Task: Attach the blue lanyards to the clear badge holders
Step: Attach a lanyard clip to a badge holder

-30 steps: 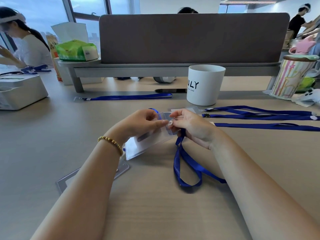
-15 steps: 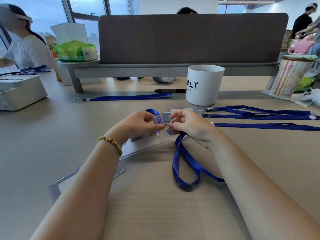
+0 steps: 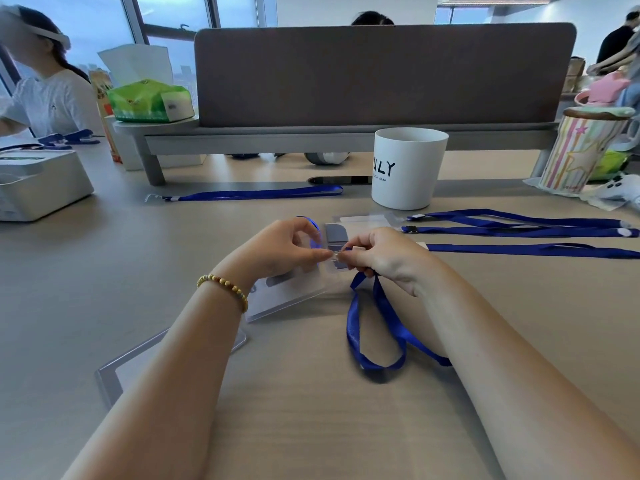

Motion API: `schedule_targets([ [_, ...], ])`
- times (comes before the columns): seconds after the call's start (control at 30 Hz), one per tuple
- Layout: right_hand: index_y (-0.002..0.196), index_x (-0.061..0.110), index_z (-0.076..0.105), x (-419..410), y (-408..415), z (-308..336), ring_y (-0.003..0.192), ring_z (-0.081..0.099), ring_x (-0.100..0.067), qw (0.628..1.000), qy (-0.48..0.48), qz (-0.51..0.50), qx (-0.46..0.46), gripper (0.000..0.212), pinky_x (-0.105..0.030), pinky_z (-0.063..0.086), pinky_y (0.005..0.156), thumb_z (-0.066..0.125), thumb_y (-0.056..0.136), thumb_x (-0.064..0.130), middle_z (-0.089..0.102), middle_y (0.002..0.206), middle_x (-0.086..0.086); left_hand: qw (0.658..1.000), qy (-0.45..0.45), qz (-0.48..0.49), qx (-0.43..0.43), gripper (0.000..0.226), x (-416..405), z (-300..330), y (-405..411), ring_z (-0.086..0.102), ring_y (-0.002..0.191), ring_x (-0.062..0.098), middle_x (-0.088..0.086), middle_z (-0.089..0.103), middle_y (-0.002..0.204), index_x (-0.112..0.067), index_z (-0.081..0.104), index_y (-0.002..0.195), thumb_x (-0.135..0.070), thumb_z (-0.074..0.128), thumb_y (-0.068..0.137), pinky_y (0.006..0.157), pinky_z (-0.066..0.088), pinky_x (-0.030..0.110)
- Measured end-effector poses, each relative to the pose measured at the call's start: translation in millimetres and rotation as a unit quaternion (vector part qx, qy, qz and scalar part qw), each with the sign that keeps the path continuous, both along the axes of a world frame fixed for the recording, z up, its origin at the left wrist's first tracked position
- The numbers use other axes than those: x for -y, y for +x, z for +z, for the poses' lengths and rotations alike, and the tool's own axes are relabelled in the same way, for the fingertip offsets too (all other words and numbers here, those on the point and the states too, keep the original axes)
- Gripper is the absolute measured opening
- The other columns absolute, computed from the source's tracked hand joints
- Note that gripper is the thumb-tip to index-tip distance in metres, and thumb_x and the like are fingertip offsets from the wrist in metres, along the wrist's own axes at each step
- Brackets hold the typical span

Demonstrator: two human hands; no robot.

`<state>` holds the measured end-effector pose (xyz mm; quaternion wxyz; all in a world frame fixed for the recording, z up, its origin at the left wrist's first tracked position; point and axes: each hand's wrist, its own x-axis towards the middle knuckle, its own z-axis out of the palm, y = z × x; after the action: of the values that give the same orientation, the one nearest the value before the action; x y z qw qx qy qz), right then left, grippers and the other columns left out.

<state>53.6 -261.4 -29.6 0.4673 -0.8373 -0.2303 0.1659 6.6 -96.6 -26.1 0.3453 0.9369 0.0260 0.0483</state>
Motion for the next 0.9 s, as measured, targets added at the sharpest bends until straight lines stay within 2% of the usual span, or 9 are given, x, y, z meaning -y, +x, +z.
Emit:
schedule_targets([
  [0.07,0.094,0.013,0.063,0.3,-0.9,1.0,0.058,0.049,-0.004,1.000,-0.004,0.003,0.007,0.009,-0.018,0.039,0.056,0.063,0.088,0.019,0.057,0.065,0.007,1.000,0.017,-0.002,0.005,0.030,0.5,0.7,-1.4,0.047,0.067,0.011,-0.004,0.049,0.071,-0.021,0.057,0.108,-0.034,0.065,0.081,0.062,0.039,0.017],
  [0.13,0.094,0.014,0.063,0.3,-1.3,1.6,0.058,0.050,-0.004,1.000,-0.004,0.006,0.014,0.008,-0.018,0.039,0.058,0.062,0.089,0.020,0.056,0.065,0.007,0.999,0.032,-0.001,0.015,0.036,0.0,1.9,-2.3,0.052,0.086,0.014,-0.004,0.054,0.088,-0.026,0.055,0.114,-0.034,0.065,0.081,0.075,0.042,0.021],
  [0.2,0.092,0.015,0.062,0.5,-1.7,2.2,0.060,0.050,-0.003,0.999,-0.014,0.006,0.032,0.006,-0.017,0.039,0.059,0.061,0.090,0.021,0.056,0.066,0.007,0.999,0.028,-0.015,0.021,0.036,0.7,2.9,-2.1,0.054,0.089,0.014,-0.003,0.056,0.100,-0.029,0.052,0.115,-0.032,0.065,0.082,0.082,0.044,0.025],
  [0.33,0.090,0.020,0.061,0.1,-3.9,4.6,0.065,0.050,-0.004,0.998,-0.028,0.014,0.059,0.005,-0.018,0.039,0.060,0.060,0.090,0.024,0.056,0.071,0.007,0.998,0.035,-0.036,0.024,0.014,4.1,5.7,-2.3,0.048,0.071,0.005,-0.008,0.054,0.087,-0.024,0.061,0.100,-0.025,0.061,0.086,0.066,0.042,0.015],
  [0.43,0.092,0.020,0.061,-0.3,-6.4,5.5,0.067,0.052,-0.002,0.996,-0.036,0.022,0.073,0.006,-0.016,0.038,0.058,0.059,0.090,0.025,0.057,0.074,0.009,0.999,0.032,-0.040,-0.009,0.014,2.8,6.0,-3.1,0.046,0.072,0.008,-0.005,0.051,0.079,-0.022,0.064,0.100,-0.026,0.059,0.087,0.068,0.042,0.018],
  [0.57,0.095,0.018,0.062,-2.6,-7.9,3.6,0.068,0.051,-0.003,0.996,-0.048,0.028,0.075,0.009,-0.016,0.041,0.061,0.059,0.090,0.025,0.057,0.075,0.009,0.997,0.055,-0.049,-0.036,0.008,1.0,3.6,-3.0,0.048,0.073,0.009,-0.005,0.054,0.080,-0.026,0.062,0.094,-0.027,0.057,0.088,0.073,0.044,0.022],
  [0.77,0.102,0.013,0.065,-3.4,-8.0,3.6,0.069,0.050,-0.005,0.993,-0.078,0.043,0.078,0.018,-0.019,0.043,0.066,0.059,0.090,0.025,0.056,0.075,0.006,0.996,0.060,-0.054,-0.035,0.007,4.4,2.8,-3.8,0.048,0.069,0.007,-0.007,0.052,0.074,-0.021,0.060,0.094,-0.023,0.056,0.089,0.066,0.041,0.018],
  [0.9,0.104,0.014,0.064,-3.0,-7.1,2.2,0.071,0.050,-0.004,0.990,-0.087,0.051,0.098,0.017,-0.016,0.040,0.063,0.058,0.091,0.024,0.055,0.076,0.008,0.995,0.070,-0.054,-0.037,0.007,7.0,0.6,-2.5,0.046,0.065,0.005,-0.008,0.050,0.071,-0.021,0.058,0.095,-0.024,0.054,0.091,0.062,0.037,0.016],
])
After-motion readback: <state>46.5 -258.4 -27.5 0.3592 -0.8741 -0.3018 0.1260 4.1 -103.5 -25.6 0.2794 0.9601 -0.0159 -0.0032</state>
